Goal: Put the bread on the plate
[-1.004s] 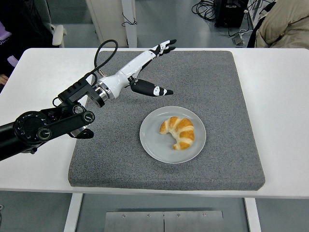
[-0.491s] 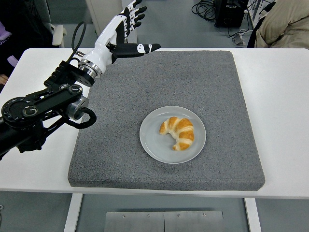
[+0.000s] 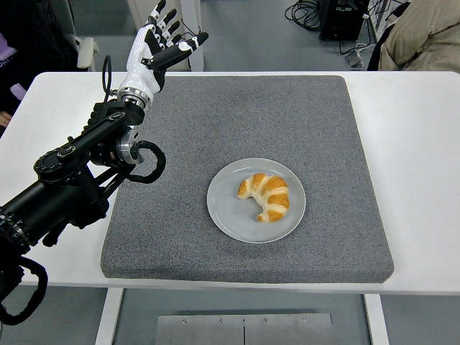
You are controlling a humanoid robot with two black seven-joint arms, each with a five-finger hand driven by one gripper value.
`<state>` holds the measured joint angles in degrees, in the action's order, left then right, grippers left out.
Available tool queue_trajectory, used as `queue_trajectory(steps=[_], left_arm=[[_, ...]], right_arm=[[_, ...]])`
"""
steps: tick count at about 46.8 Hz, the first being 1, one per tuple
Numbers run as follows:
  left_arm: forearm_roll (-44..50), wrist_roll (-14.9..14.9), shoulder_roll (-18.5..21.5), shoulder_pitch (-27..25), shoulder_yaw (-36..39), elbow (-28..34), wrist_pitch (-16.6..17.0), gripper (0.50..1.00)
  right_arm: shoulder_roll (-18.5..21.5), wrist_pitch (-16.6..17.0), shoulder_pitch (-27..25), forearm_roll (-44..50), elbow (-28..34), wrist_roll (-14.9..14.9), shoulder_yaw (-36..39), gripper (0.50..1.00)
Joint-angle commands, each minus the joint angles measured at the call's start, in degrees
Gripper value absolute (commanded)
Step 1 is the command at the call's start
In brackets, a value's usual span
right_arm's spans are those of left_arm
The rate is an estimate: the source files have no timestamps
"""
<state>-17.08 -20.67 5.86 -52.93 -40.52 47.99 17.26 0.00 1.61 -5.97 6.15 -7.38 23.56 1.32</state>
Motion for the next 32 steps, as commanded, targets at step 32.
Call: queue_trajectory(steps=[32], left_arm=[[14.1,-3.9,-4.3,-0.5,-5.7,-16.8,-12.1,0.971]], right_arm=[[0.0,0.3,0.6,0.0,-0.8,0.0,0.3,1.0]])
